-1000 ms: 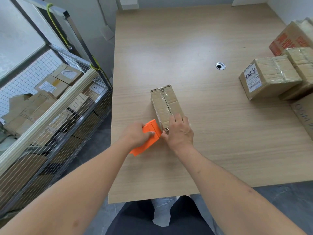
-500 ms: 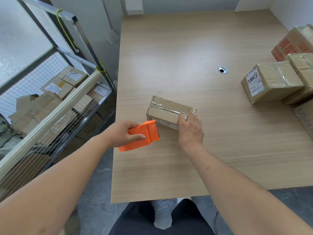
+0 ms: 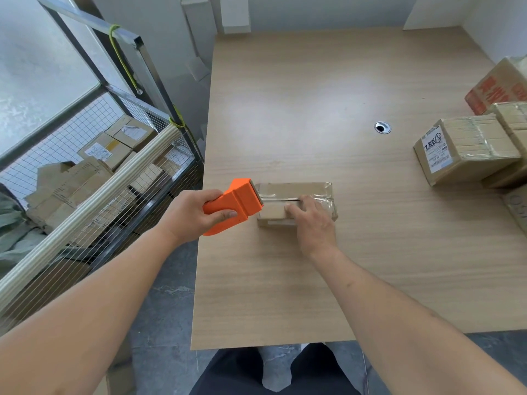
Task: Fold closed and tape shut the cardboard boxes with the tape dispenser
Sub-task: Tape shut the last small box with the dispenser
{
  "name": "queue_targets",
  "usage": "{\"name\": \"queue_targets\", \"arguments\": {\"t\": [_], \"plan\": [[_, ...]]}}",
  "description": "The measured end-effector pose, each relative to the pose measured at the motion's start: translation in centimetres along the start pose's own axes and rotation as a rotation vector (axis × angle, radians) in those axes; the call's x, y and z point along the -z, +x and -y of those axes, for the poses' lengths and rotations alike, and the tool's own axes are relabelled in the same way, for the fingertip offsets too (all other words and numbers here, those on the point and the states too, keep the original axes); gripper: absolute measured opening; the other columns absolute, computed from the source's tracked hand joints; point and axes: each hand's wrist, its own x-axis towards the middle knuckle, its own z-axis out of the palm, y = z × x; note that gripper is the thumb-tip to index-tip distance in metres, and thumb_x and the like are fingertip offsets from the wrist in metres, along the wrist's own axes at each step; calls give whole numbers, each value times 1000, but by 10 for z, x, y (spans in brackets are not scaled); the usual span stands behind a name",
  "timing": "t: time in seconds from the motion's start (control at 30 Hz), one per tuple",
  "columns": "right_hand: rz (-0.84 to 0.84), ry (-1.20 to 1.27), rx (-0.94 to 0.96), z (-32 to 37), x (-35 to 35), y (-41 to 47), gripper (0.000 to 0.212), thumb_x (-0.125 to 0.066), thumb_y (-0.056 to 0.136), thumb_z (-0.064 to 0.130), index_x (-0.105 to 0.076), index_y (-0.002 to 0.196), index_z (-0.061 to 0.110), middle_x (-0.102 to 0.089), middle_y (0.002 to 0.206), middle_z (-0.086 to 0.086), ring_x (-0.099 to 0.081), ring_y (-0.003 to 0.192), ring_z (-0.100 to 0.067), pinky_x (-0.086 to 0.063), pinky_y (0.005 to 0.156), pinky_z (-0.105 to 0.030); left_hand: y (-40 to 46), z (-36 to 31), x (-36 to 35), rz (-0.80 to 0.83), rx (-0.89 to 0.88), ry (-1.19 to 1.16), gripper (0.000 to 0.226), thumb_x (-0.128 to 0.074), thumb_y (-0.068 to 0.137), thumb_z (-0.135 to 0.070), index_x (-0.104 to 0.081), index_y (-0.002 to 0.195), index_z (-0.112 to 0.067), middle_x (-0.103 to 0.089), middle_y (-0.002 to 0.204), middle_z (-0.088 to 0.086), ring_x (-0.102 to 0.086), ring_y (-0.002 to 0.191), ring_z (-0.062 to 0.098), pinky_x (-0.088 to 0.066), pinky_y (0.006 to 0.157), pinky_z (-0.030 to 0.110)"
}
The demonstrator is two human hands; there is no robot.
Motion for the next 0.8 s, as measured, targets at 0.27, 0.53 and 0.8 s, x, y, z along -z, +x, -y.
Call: {"name": "queue_targets", "arguments": {"t": [0.27,0.53,0.8], "plan": [[73,136,-176,16,-4,8,67,-47,84,63,-48,135,19,-46,129,-15,-43,130,-39,-26,116,-54,1,3,-3,-47,-280,236,41,-63,88,-60,-72,103,-24,-63,82,-15,-57,69,10,-52,62,41],[236,191,56,-7,-6,6,83,-70,76,18,-29,148,30,-2,169,-2,7,157,-25,7,126,-44,0,10,-14,-180,-519,469,37,-67,90,-45,-80,103,-13,-63,70,3,-57,58,27,-47,55,34],[-89,794,-6,-4,14,23,40,-51,87,-4,-74,108,20,-71,117,3,-62,114,-16,-46,99,-37,5,6,-25,-200,-585,560,35,-65,97,-40,-77,116,-14,-65,83,8,-58,68,27,-50,64,41]]}}
